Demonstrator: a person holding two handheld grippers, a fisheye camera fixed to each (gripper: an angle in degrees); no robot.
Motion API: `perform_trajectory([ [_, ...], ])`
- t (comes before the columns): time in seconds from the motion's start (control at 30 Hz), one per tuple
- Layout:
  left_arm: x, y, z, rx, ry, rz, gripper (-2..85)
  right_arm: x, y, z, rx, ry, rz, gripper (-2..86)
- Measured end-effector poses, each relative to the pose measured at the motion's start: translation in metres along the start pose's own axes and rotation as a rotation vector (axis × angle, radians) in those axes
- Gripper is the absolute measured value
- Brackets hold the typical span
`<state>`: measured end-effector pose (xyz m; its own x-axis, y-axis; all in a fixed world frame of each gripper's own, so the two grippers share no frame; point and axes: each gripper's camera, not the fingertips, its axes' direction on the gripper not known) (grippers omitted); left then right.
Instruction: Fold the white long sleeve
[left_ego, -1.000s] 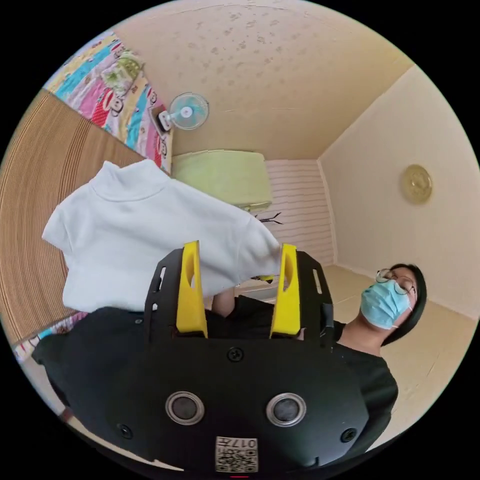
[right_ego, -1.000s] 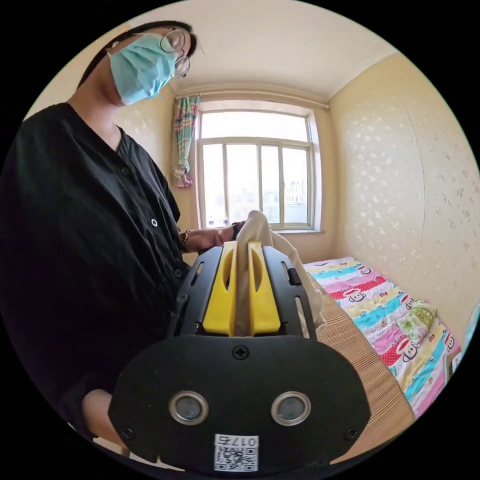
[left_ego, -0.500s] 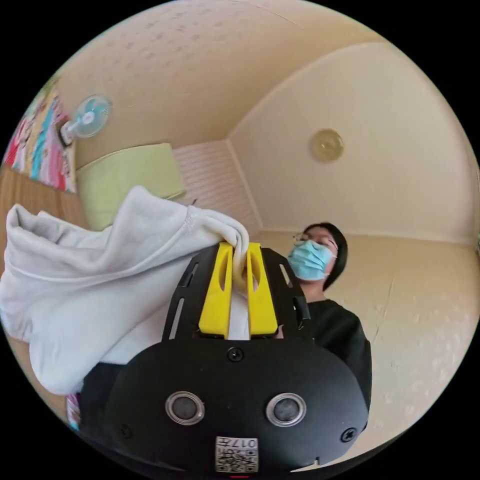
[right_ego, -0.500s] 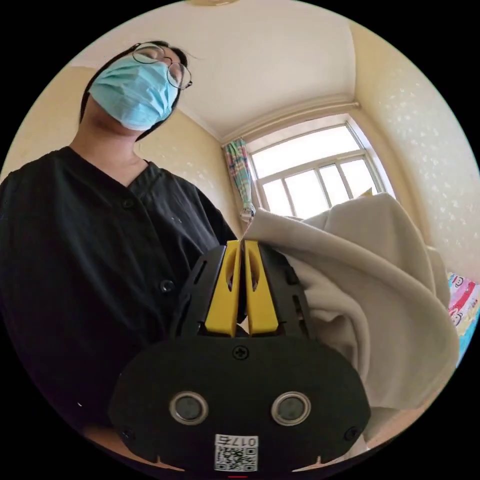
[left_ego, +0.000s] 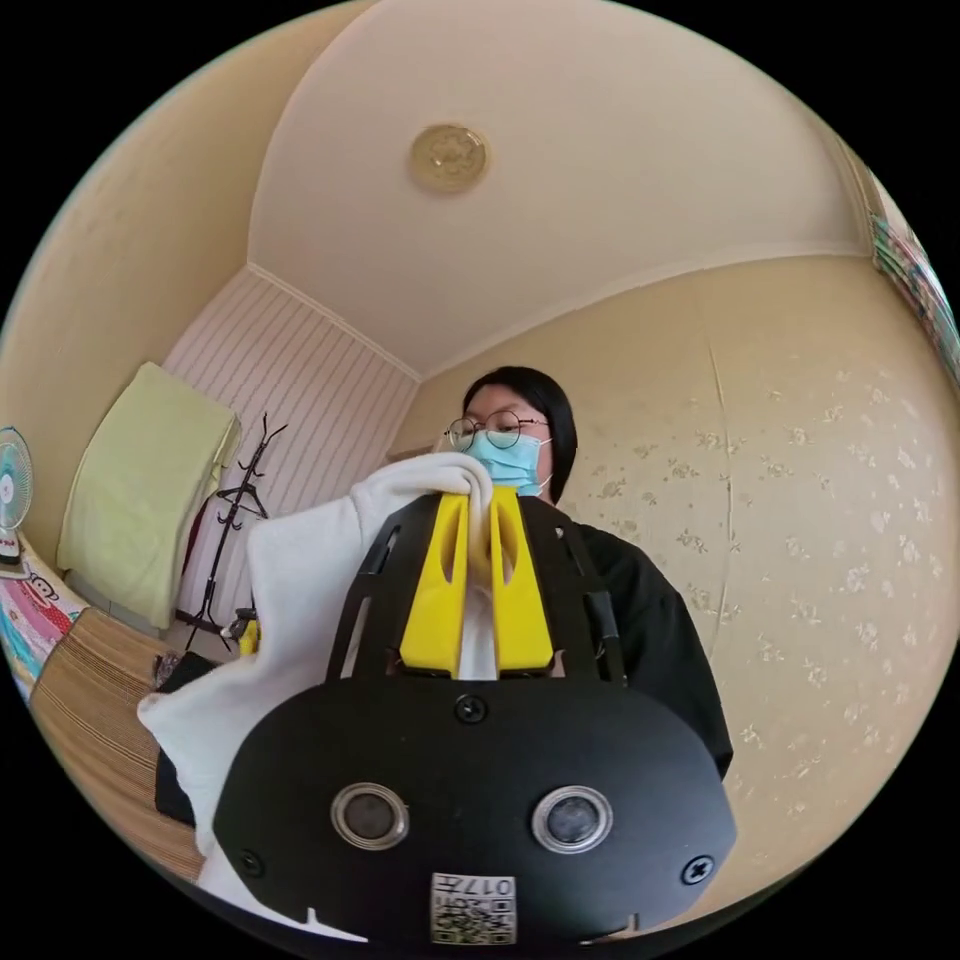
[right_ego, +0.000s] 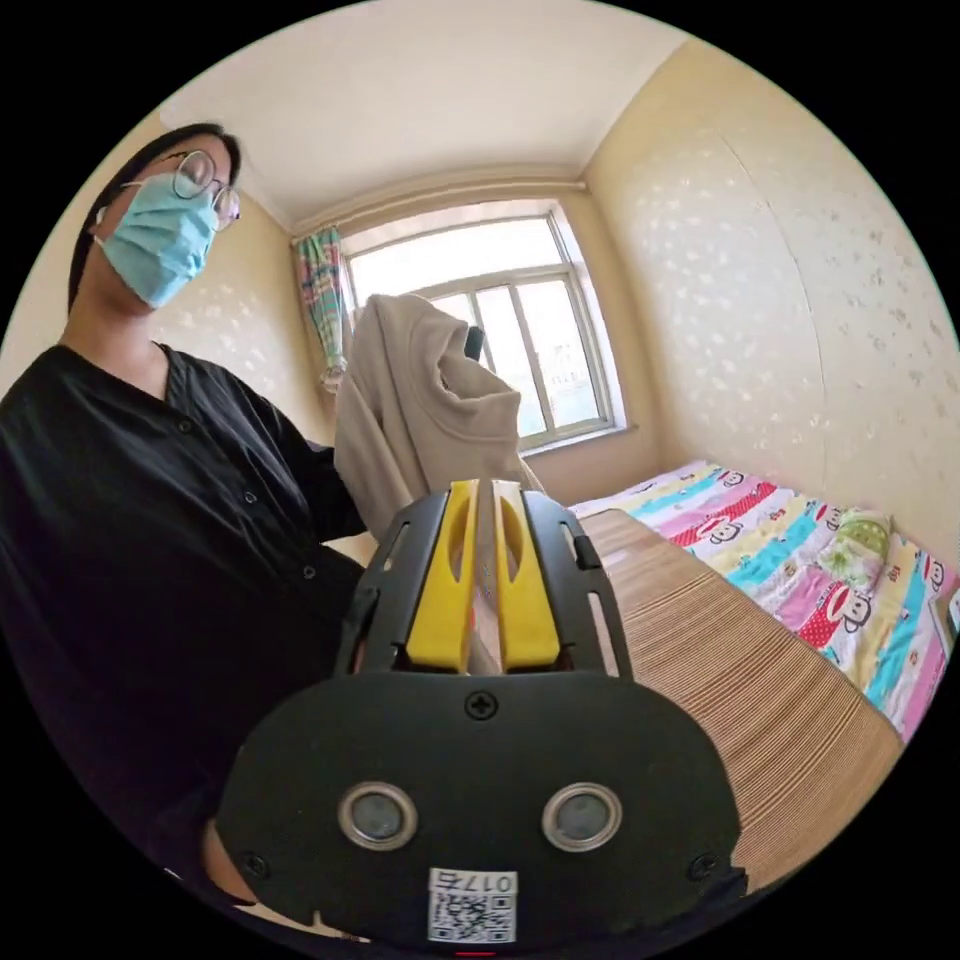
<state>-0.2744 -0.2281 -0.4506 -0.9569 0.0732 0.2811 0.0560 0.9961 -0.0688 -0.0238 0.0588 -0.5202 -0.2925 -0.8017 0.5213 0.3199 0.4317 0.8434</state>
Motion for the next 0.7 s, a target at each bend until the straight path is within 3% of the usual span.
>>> perform_trajectory([
  [0.07,-0.015,0.012,0.027,0.018,0.102,0.017,3.8,0.031,0.012,0.040,-0.101,-0.041,0.147,16.6],
  [0.13,-0.028,0.019,0.045,0.060,0.179,0.023,3.8,0.062,0.029,0.101,-0.217,-0.206,0.286,18.9],
  [0.23,-0.046,0.022,0.069,0.091,0.181,-0.034,3.8,0.057,0.031,0.160,-0.262,-0.534,0.282,15.6],
  [0.27,-0.044,0.019,0.076,0.069,0.136,-0.053,3.8,0.052,0.027,0.164,-0.271,-0.553,0.252,13.2],
  [0.3,-0.040,0.016,0.079,0.058,0.106,-0.055,3.8,0.042,0.018,0.160,-0.265,-0.490,0.190,8.4],
  [0.37,-0.005,0.006,0.082,0.029,-0.045,-0.033,3.8,0.032,0.000,0.135,-0.220,-0.222,0.130,7.0],
  [0.4,0.007,0.004,0.082,0.020,-0.106,-0.028,3.8,0.030,-0.015,0.114,-0.184,0.005,0.156,6.5],
  [0.53,0.078,0.005,0.069,0.037,-0.668,-0.104,3.2,0.003,-0.064,0.043,0.028,0.493,0.153,6.1],
  [0.63,0.102,0.012,0.084,-0.028,-1.106,-0.180,1.5,-0.031,-0.087,0.016,0.124,0.587,0.025,6.4],
  [0.7,0.101,0.017,0.108,-0.067,-1.266,-0.180,0.8,-0.046,-0.093,0.010,0.122,0.608,-0.035,6.6],
])
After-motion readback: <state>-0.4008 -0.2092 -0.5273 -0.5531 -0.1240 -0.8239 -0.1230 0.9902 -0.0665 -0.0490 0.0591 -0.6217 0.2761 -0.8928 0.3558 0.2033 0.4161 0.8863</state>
